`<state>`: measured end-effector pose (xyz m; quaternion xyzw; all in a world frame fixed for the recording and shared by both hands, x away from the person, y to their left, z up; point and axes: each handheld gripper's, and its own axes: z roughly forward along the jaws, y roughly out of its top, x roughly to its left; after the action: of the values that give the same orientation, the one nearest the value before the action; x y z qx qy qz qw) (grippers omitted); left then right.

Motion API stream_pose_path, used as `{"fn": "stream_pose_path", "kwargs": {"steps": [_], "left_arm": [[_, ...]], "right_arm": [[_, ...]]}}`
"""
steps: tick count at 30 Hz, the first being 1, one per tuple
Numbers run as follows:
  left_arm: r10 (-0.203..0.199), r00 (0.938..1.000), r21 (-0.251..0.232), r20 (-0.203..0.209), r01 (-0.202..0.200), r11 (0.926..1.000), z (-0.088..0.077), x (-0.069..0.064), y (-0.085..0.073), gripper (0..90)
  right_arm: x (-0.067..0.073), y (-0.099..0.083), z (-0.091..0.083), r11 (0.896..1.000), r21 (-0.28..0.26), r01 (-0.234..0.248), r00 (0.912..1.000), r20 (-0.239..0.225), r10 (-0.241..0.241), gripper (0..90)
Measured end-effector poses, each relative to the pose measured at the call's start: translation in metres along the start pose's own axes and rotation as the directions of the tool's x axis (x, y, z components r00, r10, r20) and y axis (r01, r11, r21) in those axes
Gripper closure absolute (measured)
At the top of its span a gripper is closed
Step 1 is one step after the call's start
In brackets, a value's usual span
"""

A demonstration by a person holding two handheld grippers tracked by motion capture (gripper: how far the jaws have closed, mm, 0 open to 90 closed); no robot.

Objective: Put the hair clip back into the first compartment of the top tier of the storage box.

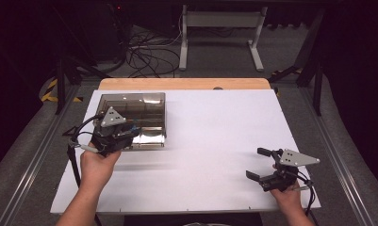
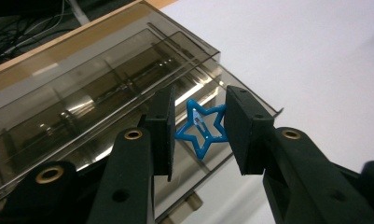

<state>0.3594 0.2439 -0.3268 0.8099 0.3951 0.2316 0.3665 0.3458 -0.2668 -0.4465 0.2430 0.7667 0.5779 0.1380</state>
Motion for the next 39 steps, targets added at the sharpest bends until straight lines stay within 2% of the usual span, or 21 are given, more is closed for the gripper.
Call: {"fn": "stream_pose_path", "kwargs": {"steps": [15, 19, 23, 30, 35, 39], "left_arm": [[-0.045, 0.9968, -0.021, -0.066, 0.044, 0.9988, -0.014, 0.027, -0.007, 64.7], [-0.057, 0.9958, -0.024, -0.072, 0.055, 0.9982, -0.016, 0.031, -0.009, 64.7], [-0.074, 0.9934, -0.025, -0.088, 0.072, 0.9971, -0.017, 0.036, -0.012, 64.7], [-0.081, 0.9906, -0.017, -0.110, 0.079, 0.9967, -0.016, 0.045, -0.016, 64.7], [-0.105, 0.9857, -0.014, -0.131, 0.104, 0.9944, -0.015, 0.054, -0.020, 64.7], [-0.110, 0.9832, -0.010, -0.146, 0.109, 0.9939, -0.014, 0.059, -0.022, 64.7]], "right_arm": [[0.000, 0.000, 0.000, 1.000, -0.001, 0.000, 1.0000, -0.001, 0.000, 0.6], [0.000, 0.000, 0.000, 1.000, -0.001, 0.000, 1.0000, -0.001, 0.000, 0.6], [0.000, 0.000, 0.000, 1.000, -0.001, 0.000, 1.0000, -0.001, 0.000, 0.6], [0.000, 0.000, 0.000, 1.000, 0.000, -0.001, 1.0000, -0.001, 0.001, 0.6], [0.000, 0.000, 0.000, 1.000, 0.000, -0.001, 1.0000, 0.000, 0.001, 0.6], [0.000, 0.000, 0.000, 1.000, -0.002, -0.002, 1.0000, 0.002, 0.002, 0.6]]}}
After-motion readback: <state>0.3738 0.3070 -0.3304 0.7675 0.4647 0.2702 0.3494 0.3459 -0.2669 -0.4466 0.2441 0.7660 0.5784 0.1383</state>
